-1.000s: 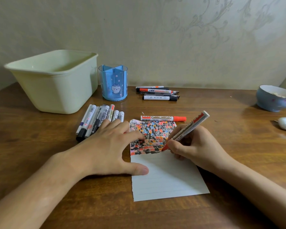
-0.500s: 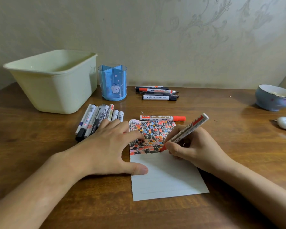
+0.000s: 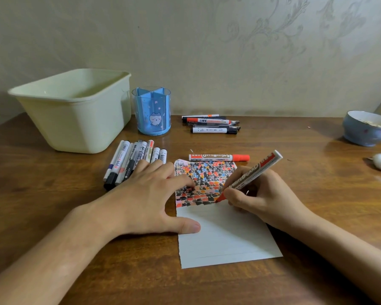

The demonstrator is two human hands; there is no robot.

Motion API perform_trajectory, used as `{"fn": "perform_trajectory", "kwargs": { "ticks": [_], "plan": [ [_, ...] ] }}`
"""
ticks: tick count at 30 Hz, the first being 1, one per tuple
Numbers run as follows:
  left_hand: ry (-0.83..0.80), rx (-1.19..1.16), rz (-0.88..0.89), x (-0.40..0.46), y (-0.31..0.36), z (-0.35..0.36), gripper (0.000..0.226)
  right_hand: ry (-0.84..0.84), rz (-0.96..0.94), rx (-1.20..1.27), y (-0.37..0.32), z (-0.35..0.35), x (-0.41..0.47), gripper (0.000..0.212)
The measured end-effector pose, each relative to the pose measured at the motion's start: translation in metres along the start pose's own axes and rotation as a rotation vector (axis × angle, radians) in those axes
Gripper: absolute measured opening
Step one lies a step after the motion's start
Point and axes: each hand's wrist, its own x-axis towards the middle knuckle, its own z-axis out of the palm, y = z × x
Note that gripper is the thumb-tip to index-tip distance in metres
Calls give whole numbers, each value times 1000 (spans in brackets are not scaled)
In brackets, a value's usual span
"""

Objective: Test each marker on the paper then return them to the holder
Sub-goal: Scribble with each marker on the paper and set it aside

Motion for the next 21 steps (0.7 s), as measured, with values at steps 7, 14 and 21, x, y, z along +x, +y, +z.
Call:
{"fn": "perform_trajectory", "kwargs": {
  "ticks": [7,14,21],
  "plan": [
    [19,4,12,0,-1,1,89,23,2,-14,-3,0,1,7],
    [11,-2,4,-1,0,1,91,14,2,-17,-3,1,2,8],
    [4,4,-1,-1,0,0,91,-9,-16,-12,-4,3,0,11]
  ]
}}
